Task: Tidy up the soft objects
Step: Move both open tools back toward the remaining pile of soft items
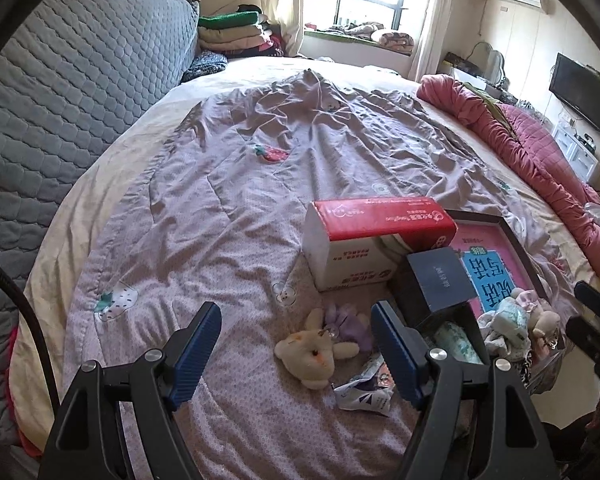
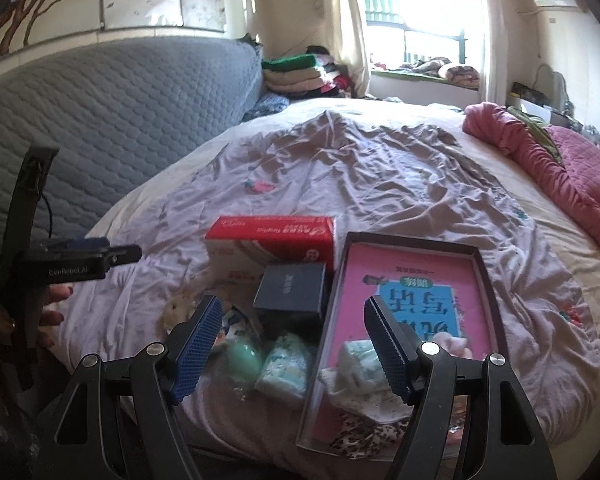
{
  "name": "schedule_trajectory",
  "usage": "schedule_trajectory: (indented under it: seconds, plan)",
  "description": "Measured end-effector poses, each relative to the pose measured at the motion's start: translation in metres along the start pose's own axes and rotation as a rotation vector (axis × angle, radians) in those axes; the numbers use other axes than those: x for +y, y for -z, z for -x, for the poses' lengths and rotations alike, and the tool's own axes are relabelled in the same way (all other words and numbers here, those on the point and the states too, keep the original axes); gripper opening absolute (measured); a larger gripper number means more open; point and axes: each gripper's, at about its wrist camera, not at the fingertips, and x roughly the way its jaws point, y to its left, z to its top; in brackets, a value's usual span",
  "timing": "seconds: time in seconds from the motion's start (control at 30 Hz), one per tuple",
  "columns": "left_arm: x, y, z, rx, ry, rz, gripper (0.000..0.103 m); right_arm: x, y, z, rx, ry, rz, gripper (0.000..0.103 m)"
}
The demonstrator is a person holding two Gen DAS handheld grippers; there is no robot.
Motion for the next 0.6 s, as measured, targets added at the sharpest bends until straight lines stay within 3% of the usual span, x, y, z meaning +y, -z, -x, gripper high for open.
schedule_trajectory:
  seconds: [0.2, 0.6]
  plan:
    - [0.007, 0.005, -0.012, 0.034, 0.022, 0.025, 0.076, 0.011, 0.015, -0.028, 0.097, -0.027, 0.050, 0.075]
    - [0.008, 0.017, -0.041, 0.113, 0.015, 0.013, 0.076, 0.024, 0.045, -0.065, 0.234, 0.019, 0.204, 0.075]
